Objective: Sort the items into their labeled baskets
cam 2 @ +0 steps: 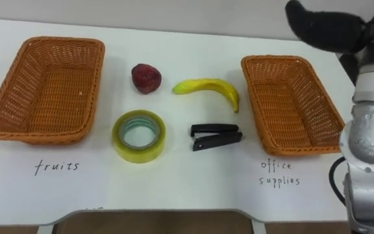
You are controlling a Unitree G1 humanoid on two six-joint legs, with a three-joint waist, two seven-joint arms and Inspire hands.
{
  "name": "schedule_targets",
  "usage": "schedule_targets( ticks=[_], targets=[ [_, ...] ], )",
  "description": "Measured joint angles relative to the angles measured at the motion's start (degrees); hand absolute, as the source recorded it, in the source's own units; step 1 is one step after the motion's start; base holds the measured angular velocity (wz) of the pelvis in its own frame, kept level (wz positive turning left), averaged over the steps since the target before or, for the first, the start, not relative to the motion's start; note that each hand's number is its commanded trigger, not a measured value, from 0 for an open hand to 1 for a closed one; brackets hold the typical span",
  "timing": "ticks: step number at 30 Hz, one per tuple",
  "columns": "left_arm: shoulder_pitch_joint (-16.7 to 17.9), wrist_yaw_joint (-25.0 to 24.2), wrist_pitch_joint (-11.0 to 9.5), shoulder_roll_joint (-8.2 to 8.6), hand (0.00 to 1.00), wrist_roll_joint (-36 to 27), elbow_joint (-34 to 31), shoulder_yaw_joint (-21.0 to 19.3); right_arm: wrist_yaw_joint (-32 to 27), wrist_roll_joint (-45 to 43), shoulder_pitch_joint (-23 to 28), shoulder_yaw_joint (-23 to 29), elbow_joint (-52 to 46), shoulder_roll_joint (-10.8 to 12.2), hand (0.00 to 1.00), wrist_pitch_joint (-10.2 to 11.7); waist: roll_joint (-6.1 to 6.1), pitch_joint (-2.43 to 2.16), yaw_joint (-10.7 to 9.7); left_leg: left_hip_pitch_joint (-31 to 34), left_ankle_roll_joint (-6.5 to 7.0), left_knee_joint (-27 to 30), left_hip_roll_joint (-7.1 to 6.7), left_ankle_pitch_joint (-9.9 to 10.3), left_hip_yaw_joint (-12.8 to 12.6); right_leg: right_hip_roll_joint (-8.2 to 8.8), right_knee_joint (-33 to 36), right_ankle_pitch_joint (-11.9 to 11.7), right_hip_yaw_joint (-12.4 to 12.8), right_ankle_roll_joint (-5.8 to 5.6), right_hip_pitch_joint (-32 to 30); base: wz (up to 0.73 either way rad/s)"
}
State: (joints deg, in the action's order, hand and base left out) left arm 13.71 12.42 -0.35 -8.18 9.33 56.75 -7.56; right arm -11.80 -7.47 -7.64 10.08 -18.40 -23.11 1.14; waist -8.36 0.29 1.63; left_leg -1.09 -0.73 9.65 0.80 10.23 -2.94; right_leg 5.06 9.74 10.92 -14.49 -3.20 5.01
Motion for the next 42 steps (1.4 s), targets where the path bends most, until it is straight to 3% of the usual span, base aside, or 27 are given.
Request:
schedule_targets(
  ticks=[7,13,19,29,42],
  targets=[
    [0.33,-1.47,0.01,-0.66,0.0,0.33,-0.1,0.1,6.84,-0.43,-0.01,-1.41,-0.01,-2.03,0.0,-0.24,-0.4,-0.07,0.36,0.45,0.0,0.04,-0.06,0.0,0.45,-0.01,-0.05,0.0,-0.01,0.0,0.12,0.03],
    [0.33,-1.88,0.08,-2.11,0.0,0.41,-0.31,1.04,13.6,-3.65,-0.01,-4.7,0.04,-4.22,0.0,-2.61,-1.46,0.32,0.47,0.5,0.0,0.03,-0.06,0.0,0.6,-0.04,-0.06,0.0,-0.01,0.0,0.09,0.0],
    [0.07,-2.27,0.75,-2.61,0.0,0.58,-0.48,1.08,19.3,-4.41,-0.01,-6.45,0.01,-4.27,0.0,-3.82,-2.26,0.03,0.56,0.7,0.0,0.18,-0.19,0.0,1.52,-0.03,-0.06,-0.01,-0.54,0.01,0.02,0.05],
    [-0.98,-3.04,1.28,-2.77,0.0,3.99,-0.48,2.26,29.02,-3.56,-0.4,-6.62,2.83,-4.32,0.0,-4.84,-1.9,0.36,1.8,0.97,-0.04,0.78,-0.27,-0.02,2.54,-0.05,-0.24,-0.01,-1.12,0.01,0.58,0.06],
    [-2.94,-3.24,1.31,-3.69,0.0,4.12,0.62,3.48,37.69,-6.0,-0.4,-6.76,2.86,-4.35,0.0,-5.0,-2.62,0.39,2.11,1.43,-0.15,1.03,-0.35,-0.1,3.28,-0.11,-0.21,-0.01,-0.85,0.01,0.57,0.02]
  ],
)
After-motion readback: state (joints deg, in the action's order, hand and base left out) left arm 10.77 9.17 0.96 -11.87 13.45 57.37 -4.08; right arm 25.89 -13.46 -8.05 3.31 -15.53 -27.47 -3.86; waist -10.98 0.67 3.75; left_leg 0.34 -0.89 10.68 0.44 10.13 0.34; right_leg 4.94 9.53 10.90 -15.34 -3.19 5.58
